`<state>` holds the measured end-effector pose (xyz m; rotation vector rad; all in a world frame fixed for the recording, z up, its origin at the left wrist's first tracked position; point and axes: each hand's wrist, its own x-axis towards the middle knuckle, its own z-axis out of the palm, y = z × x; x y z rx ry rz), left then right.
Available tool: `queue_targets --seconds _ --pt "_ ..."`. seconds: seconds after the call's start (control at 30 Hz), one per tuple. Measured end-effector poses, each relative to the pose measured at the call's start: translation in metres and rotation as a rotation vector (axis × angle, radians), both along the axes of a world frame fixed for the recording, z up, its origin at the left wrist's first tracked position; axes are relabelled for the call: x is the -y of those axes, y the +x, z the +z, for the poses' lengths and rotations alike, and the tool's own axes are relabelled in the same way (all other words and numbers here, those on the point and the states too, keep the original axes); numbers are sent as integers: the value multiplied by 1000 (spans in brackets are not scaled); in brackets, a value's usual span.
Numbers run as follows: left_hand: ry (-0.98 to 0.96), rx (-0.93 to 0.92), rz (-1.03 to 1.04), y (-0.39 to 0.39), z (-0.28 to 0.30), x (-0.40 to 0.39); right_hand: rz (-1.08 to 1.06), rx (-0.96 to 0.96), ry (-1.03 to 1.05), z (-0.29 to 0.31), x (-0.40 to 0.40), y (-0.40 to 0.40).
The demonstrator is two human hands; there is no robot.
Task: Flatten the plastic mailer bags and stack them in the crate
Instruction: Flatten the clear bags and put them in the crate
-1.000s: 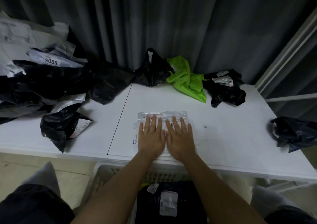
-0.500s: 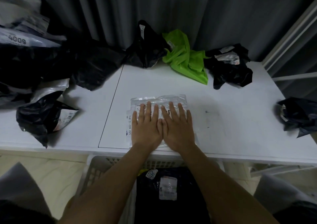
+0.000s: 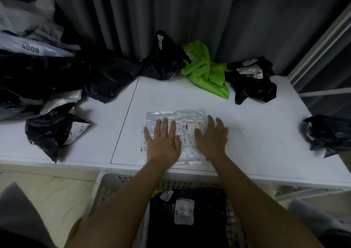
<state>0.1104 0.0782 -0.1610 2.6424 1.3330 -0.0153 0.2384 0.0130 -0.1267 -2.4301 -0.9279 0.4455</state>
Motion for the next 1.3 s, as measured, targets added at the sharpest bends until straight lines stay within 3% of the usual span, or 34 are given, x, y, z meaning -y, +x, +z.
queue_targets --seconds 0.1,0.23,0.43,0.6,0.77,0.83,0.93,1.0,1.17,1.3 --pt "-16 15 -13 -2 3 0 -58 -159 -172 10 3 4" --pt "-81 25 -62 -14 6 2 -198 -583 33 19 11 12" --pt "-141 41 -106 -59 12 33 -78 -796 184 32 53 -21" --pt "-73 57 -140 -103 21 55 84 -757 224 34 85 -53" --pt "-78 135 -112 -137 44 66 324 -641 74 41 109 -71" --pt "-183 210 -106 -144 54 69 403 -600 -4 45 114 -77" --pt "-538 394 -63 -156 61 81 465 -582 -49 47 118 -92" --pt "-638 441 -14 -166 55 86 506 -556 -78 45 118 -102" --pt "-633 385 66 -187 34 89 436 -443 -83 23 124 -117" --pt "-781 511 171 -204 19 81 262 -654 15 0 137 -115"
